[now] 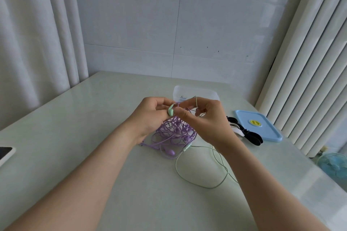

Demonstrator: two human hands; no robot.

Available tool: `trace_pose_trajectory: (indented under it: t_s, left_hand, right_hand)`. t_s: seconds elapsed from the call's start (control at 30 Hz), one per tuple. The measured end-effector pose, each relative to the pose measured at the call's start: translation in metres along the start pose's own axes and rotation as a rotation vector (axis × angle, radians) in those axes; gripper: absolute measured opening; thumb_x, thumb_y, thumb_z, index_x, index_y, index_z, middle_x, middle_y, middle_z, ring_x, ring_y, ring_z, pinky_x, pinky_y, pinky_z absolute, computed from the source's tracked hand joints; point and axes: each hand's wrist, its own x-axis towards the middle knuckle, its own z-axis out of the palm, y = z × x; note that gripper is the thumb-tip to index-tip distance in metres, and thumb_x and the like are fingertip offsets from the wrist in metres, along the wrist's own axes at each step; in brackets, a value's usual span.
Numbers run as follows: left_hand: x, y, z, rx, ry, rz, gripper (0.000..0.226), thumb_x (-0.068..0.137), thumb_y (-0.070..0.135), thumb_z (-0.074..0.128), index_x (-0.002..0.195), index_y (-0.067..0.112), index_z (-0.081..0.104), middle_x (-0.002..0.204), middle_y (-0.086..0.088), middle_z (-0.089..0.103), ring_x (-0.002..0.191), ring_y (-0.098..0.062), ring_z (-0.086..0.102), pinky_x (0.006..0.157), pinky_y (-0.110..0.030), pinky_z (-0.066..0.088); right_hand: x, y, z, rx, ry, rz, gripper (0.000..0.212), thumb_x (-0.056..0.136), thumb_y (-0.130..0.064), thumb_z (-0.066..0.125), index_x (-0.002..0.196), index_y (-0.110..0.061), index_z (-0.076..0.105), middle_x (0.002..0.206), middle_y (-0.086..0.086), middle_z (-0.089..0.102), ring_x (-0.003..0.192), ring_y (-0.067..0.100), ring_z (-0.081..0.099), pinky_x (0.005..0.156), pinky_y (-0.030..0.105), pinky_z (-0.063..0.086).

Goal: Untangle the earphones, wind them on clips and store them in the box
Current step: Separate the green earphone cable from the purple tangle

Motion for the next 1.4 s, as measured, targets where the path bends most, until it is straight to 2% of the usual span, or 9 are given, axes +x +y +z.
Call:
trace_pose_trajectory:
  t_s: [0.27,0.4,0.47,0.57,0.73,0.93,1.07,1.27,1.4]
  left_hand:
    - [-0.003,0.01,0.003,-0.039,0.024,-0.029,0.031,0.093,-0.006,0.046,0.088,0.007,0.075,0.069,-0.002,0.07,0.06,-0.013,0.058,0.058,-0.023,0.045]
    - [0.0,0.005,0.001,0.238,0.136,-0.02,0.026,0.081,0.029,0.052,0.067,0.018,0.072,0.081,-0.002,0.077,0.089,-0.028,0.07,0.078,-0.035,0.048]
    - [-0.001,0.003,0.001,0.379,0.184,0.002,0.032,0.086,0.036,0.058,0.071,0.01,0.068,0.072,-0.003,0.07,0.081,-0.027,0.063,0.072,-0.034,0.045]
    - [-0.006,0.003,0.005,0.512,0.217,0.061,0.041,0.083,0.051,0.067,0.069,0.014,0.058,0.061,0.009,0.053,0.068,-0.02,0.051,0.066,-0.033,0.04]
    - [-0.004,-0.002,0.007,0.758,0.273,0.281,0.055,0.078,0.071,0.064,0.066,0.019,0.052,0.061,0.01,0.053,0.07,-0.009,0.053,0.088,-0.045,0.043]
    - [0.0,-0.007,0.006,0.687,0.367,0.432,0.033,0.104,0.049,0.055,0.084,0.023,0.05,0.066,0.008,0.057,0.07,-0.015,0.06,0.082,-0.042,0.045]
    - [0.001,-0.009,0.001,0.627,0.329,0.436,0.016,0.109,0.041,0.045,0.11,0.025,0.048,0.086,0.006,0.072,0.08,-0.03,0.066,0.083,-0.051,0.052]
    - [0.001,-0.005,-0.001,0.521,0.222,0.333,0.034,0.11,0.043,0.045,0.104,0.021,0.07,0.095,-0.01,0.075,0.089,-0.025,0.066,0.085,-0.041,0.051]
    - [-0.001,-0.003,0.002,0.519,0.298,0.259,0.035,0.109,0.035,0.047,0.079,0.022,0.059,0.07,0.0,0.062,0.079,-0.027,0.056,0.073,-0.04,0.042]
  right_hand:
    - [0.001,0.002,0.001,-0.018,0.118,0.02,0.031,0.1,-0.047,0.067,0.082,-0.024,0.078,0.076,0.001,0.073,0.064,0.02,0.056,0.065,0.037,0.047]
    - [0.007,0.004,0.001,-0.019,0.224,0.042,0.044,0.112,-0.039,0.045,0.089,-0.019,0.076,0.085,-0.008,0.075,0.086,0.008,0.069,0.083,0.033,0.053]
    - [0.006,0.0,0.0,0.017,0.249,0.025,0.043,0.113,-0.035,0.042,0.092,-0.019,0.076,0.086,-0.011,0.074,0.086,0.0,0.066,0.08,0.02,0.048]
    - [0.003,-0.005,0.0,0.042,0.287,-0.005,0.038,0.114,-0.032,0.04,0.104,-0.021,0.075,0.088,-0.008,0.075,0.074,-0.002,0.061,0.069,0.018,0.041]
    - [0.001,-0.009,-0.004,0.05,0.3,-0.035,0.034,0.114,-0.036,0.039,0.116,-0.028,0.072,0.092,-0.008,0.079,0.047,0.007,0.037,0.055,0.025,0.034]
    - [-0.001,-0.014,-0.002,0.064,0.193,-0.09,0.027,0.114,-0.018,0.037,0.123,-0.025,0.061,0.086,-0.006,0.08,0.063,0.044,0.048,0.061,0.048,0.047]
    - [-0.002,-0.017,0.002,0.106,0.192,-0.062,0.024,0.115,-0.017,0.034,0.116,-0.02,0.058,0.078,0.0,0.079,0.06,0.038,0.051,0.061,0.044,0.048]
    - [0.0,-0.014,-0.001,0.108,0.248,-0.048,0.026,0.114,-0.018,0.033,0.11,-0.021,0.059,0.07,0.002,0.076,0.049,0.042,0.035,0.053,0.034,0.032]
    - [0.0,-0.015,-0.003,0.088,0.225,-0.032,0.03,0.112,-0.013,0.034,0.112,-0.019,0.063,0.062,0.006,0.073,0.049,0.024,0.035,0.057,0.03,0.033]
